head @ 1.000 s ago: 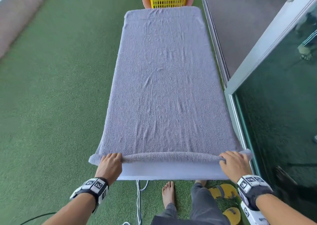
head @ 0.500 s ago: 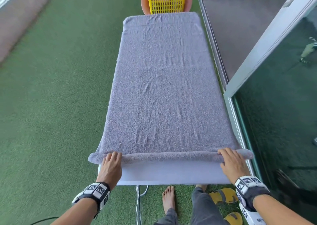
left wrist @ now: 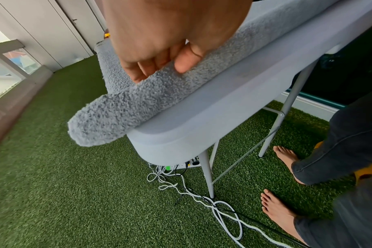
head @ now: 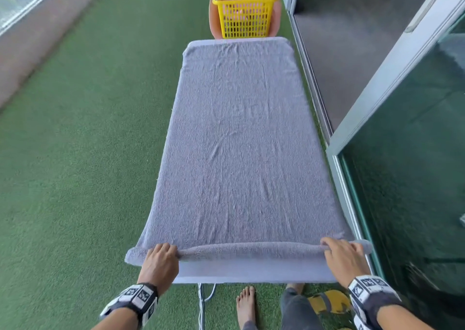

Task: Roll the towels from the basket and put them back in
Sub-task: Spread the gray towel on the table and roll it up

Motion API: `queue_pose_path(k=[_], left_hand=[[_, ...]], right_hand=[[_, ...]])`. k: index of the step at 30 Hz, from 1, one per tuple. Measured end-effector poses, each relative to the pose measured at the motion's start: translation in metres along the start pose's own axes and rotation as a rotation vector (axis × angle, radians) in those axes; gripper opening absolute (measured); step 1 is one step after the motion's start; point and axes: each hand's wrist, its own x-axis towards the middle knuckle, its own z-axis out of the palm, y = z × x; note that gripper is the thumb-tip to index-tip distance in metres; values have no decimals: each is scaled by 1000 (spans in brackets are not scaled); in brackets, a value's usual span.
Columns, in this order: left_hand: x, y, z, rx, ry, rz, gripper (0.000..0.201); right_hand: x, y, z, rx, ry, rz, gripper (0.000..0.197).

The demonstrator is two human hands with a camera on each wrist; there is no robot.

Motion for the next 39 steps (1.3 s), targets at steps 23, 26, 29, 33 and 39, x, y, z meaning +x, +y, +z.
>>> queue_pose_path(k=[23,26,29,33,39], left_hand=[[15,-4,5,-18,-39,-23,37],[9,2,2,-40,-60,-35,27],[7,0,2,-78,-126,-50,15],[19,-12,-4,-144,-83,-37,18],[23,-6,-1,-57,-30,10,42]], right_hand=[[20,-5,-7,-8,2,-32,32],[16,-6,-11,-17,-28,-13,25],[10,-5,-10,-129,-83,-28,13],[12,-4,-14,-42,4,-17,26],[16,-10,-9,1,8,-129,49]])
